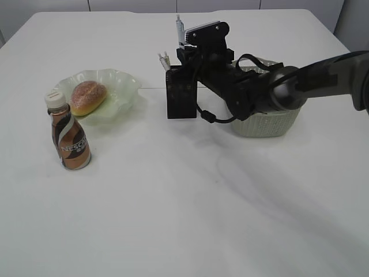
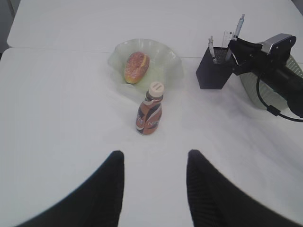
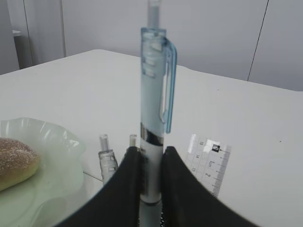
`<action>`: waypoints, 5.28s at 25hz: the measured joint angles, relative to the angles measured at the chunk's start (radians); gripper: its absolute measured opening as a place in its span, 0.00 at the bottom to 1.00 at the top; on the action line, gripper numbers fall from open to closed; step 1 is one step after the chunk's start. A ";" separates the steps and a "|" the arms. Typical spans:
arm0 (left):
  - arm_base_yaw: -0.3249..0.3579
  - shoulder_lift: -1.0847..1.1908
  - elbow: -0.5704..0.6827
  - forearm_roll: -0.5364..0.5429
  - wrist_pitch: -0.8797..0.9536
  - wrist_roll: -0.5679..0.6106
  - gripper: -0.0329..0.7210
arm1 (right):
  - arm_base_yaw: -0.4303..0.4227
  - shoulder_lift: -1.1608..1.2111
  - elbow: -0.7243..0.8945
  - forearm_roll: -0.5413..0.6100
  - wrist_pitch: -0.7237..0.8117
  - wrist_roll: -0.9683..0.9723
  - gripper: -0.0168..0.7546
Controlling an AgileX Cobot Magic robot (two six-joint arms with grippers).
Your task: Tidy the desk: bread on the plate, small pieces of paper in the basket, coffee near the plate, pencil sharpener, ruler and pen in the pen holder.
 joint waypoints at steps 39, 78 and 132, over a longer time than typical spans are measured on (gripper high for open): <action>0.000 0.000 0.000 0.000 0.000 0.000 0.45 | 0.000 -0.049 -0.002 0.002 0.303 -0.005 0.41; 0.000 -0.192 0.000 -0.039 0.000 0.186 0.76 | 0.000 -1.467 0.226 0.017 1.692 0.064 0.53; 0.081 -0.659 0.789 -0.116 -0.142 0.433 0.69 | -0.038 -2.397 1.171 0.017 1.711 0.001 0.53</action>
